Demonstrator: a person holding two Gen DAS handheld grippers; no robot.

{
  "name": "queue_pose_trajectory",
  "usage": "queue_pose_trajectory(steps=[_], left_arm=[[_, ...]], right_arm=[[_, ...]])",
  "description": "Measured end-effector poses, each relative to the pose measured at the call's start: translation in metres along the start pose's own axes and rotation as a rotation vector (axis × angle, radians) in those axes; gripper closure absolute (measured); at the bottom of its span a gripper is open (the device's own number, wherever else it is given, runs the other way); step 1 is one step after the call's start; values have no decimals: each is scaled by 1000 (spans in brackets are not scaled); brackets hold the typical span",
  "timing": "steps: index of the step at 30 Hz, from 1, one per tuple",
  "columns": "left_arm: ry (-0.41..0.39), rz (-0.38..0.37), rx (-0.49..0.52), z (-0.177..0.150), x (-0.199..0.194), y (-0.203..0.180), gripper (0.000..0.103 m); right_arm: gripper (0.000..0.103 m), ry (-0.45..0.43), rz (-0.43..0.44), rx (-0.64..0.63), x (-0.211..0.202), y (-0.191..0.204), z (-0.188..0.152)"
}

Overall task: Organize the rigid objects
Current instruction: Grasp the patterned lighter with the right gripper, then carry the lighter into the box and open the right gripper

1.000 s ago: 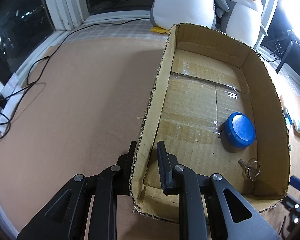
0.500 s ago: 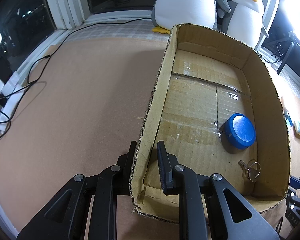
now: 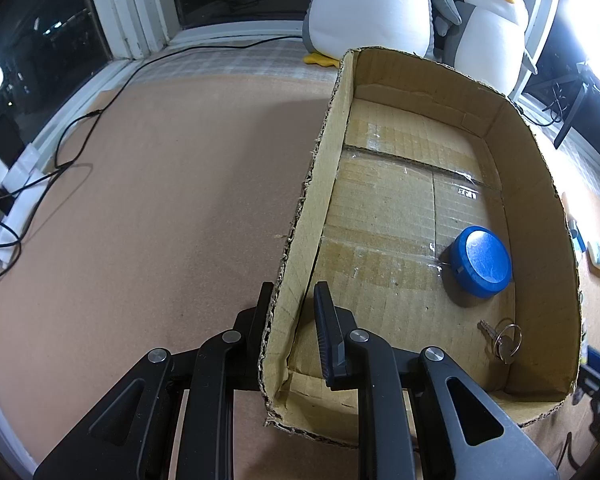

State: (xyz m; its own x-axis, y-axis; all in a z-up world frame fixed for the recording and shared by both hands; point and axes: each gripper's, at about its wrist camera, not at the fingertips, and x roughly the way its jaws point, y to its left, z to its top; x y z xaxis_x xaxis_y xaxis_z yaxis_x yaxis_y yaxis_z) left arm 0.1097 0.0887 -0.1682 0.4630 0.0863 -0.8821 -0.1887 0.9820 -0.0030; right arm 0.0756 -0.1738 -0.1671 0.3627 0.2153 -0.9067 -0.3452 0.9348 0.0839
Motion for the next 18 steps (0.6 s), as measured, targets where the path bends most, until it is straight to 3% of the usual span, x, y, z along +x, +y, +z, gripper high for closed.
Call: queue_pose_trajectory(steps=[9,18], left_arm=[[0,-1,0,0,0,0,86],[0,-4,-2,0,1,0,86]], right_arm=[[82,-95,44,-2,-29,11,26],[82,-175,126,-64,-40,54,71]])
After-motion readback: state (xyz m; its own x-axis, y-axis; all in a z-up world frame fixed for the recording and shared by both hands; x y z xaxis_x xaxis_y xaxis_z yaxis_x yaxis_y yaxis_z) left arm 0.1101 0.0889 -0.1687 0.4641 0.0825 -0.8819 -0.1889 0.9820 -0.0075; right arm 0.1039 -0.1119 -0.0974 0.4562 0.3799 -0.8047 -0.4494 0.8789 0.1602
